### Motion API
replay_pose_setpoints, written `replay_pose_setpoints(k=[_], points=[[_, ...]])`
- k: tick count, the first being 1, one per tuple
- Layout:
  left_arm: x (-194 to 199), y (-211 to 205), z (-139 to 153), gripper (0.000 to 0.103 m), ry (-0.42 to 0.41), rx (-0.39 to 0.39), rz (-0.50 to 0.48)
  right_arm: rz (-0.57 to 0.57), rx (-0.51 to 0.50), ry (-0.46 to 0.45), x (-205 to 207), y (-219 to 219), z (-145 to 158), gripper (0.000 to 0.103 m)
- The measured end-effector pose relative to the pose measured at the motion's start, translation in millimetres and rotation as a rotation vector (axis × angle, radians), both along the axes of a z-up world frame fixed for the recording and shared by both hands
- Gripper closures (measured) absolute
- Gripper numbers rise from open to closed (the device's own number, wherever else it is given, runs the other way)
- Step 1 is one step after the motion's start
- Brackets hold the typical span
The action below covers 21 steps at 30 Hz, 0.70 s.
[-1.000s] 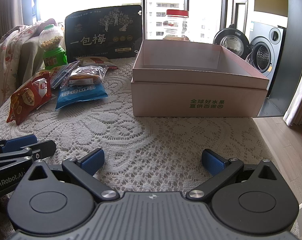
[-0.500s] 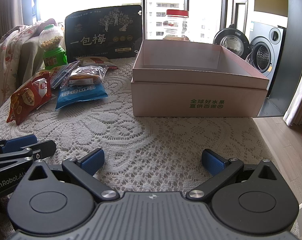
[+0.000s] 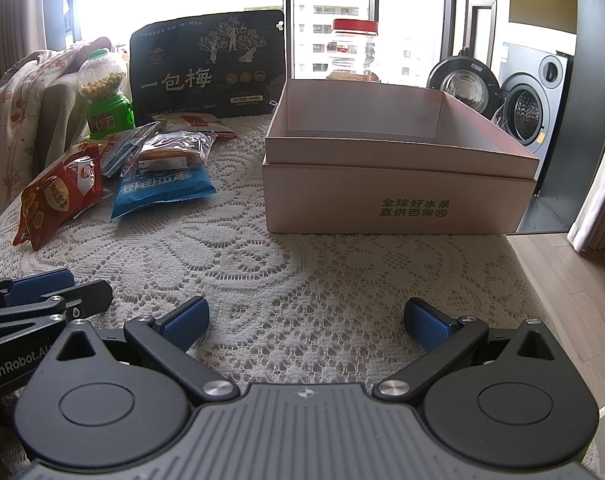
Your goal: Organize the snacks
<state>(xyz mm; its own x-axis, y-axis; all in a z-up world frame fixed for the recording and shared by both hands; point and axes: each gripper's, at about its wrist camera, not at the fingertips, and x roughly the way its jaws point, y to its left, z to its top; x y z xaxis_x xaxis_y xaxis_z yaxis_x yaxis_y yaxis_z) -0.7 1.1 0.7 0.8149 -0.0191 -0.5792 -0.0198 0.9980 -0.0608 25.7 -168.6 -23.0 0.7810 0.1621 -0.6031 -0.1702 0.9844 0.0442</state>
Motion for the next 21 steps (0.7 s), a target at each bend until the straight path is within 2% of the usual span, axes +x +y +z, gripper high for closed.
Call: replay_pose_setpoints(k=[21], points=[[-1.7, -0.1, 0.9, 0.062, 0.000, -0.001, 0.000, 0.000, 0.001, 0.000, -0.3, 0.0, 0.0, 0.000]])
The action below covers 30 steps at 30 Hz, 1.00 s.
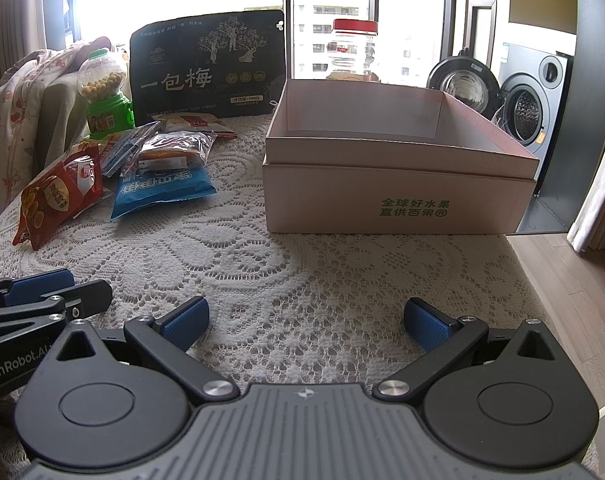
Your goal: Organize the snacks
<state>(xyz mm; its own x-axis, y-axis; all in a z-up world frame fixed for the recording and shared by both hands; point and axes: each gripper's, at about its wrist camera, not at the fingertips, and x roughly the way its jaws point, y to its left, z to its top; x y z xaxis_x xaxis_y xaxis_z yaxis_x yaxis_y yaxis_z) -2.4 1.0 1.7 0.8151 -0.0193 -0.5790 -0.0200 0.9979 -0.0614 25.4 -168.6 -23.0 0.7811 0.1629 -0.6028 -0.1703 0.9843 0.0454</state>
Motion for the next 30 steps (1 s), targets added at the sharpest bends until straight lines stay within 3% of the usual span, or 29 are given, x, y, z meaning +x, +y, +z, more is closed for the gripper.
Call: replay_pose_setpoints(k=[9, 13, 16, 20, 23, 27, 29, 30], points=[[0, 0, 0, 0.062, 0.000, -0.001, -0.001, 0.008, 0.003, 0.002, -2, -1, 1, 0.000], [2, 4, 0, 0.062, 0.012, -0.016, -0.014, 0.038, -0.005, 0.101, 9, -4, 10, 0.000], [7, 16, 4, 0.063, 0.050, -0.074, -0.057, 0.038, -0.034, 0.159, 14, 1, 13, 0.000], [16, 54, 9, 0.078, 0.135, -0.234, -0.146, 0.071, -0.057, 0.222, 26, 8, 19, 0.000], [21, 88, 12, 0.081, 0.197, -0.333, -0.144, 0.122, -0.045, 0.174, 22, 23, 26, 0.010], [11, 128, 33, 0.080, 0.050, -0.272, -0.056, 0.188, -0.028, -0.009, 5, 57, 37, 0.010], [9, 157, 42, 0.080, 0.016, -0.293, 0.034, 0.238, -0.038, -0.090, 3, 82, 42, 0.010], [8, 169, 45, 0.080, 0.009, -0.302, 0.075, 0.316, -0.056, -0.105, 4, 101, 43, 0.010]])
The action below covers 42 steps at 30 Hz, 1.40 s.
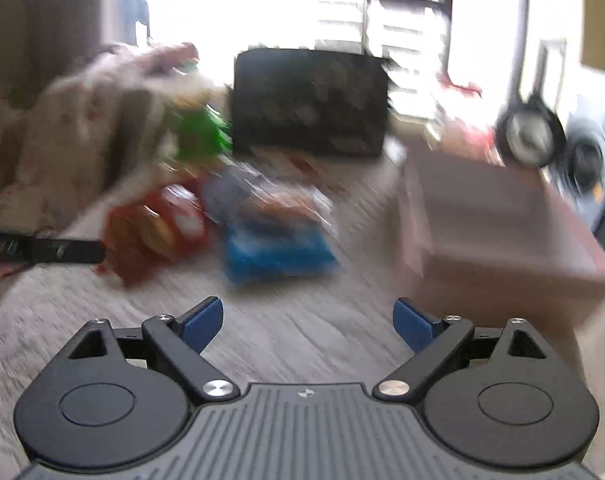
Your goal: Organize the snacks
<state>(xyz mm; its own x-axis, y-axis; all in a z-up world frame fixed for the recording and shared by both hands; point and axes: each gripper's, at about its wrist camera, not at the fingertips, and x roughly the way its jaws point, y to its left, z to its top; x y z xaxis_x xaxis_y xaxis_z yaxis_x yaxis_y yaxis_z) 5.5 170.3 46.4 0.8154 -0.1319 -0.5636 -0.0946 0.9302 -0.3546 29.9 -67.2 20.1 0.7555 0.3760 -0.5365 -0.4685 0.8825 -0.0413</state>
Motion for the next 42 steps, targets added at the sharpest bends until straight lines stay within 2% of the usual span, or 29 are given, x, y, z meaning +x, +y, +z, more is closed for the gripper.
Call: replay_pose_setpoints(k=[2, 4, 6, 9, 12, 14, 16, 19, 23, 28, 30, 32, 34, 37, 42], points=[[1, 24, 5, 0.080, -0.004, -0.001, 0.081, 0.159, -0.044, 0.002, 6, 34, 1, 0.010], [2, 43, 8, 0.081, 0.020, -0.010, 0.145, 0.261, -0.068, 0.008, 10, 61, -1, 0.010], [4, 54, 9, 0.081, 0.011, -0.002, 0.139, 0.326, -0.098, -0.002, 18, 89, -4, 0.010], [1, 64, 10, 0.080, -0.022, 0.012, 0.124, 0.320, -0.144, -0.004, 37, 115, -12, 0.010], [3, 70, 6, 0.080, -0.051, -0.017, 0.093, 0.304, -0.194, 0.005, 54, 127, -22, 0.010], [2, 69, 4, 0.080, -0.064, -0.028, 0.063, 0.295, -0.216, 0.001, 57, 127, -27, 0.015], [9, 66, 3, 0.080, -0.082, -0.026, 0.019, 0.277, -0.222, 0.011, 55, 120, -22, 0.033], [33, 59, 2, 0.080, -0.068, -0.030, -0.050, 0.258, -0.204, 0.044, 47, 101, -11, 0.035], [79, 48, -1, 0.080, -0.075, -0.096, -0.166, 0.226, -0.162, 0.091, 29, 64, -7, 0.035], [139, 46, -20, 0.080, 0.027, -0.106, -0.195, 0.171, -0.152, 0.095, 2, 22, -15, 0.035], [151, 54, -34, 0.081, 0.076, -0.172, -0.205, 0.156, -0.128, 0.095, -7, 5, -19, 0.033], [152, 65, -46, 0.081, 0.109, -0.276, -0.227, 0.157, -0.080, 0.126, -9, -8, -22, 0.032], [142, 70, -54, 0.080, 0.128, -0.337, -0.254, 0.147, -0.026, 0.159, -8, -18, -26, 0.032], [118, 63, -55, 0.080, 0.156, -0.313, -0.295, 0.125, 0.003, 0.184, -8, -23, -31, 0.032], [75, 47, -52, 0.080, 0.190, -0.299, -0.346, 0.110, -0.004, 0.161, -16, -14, -32, 0.032]])
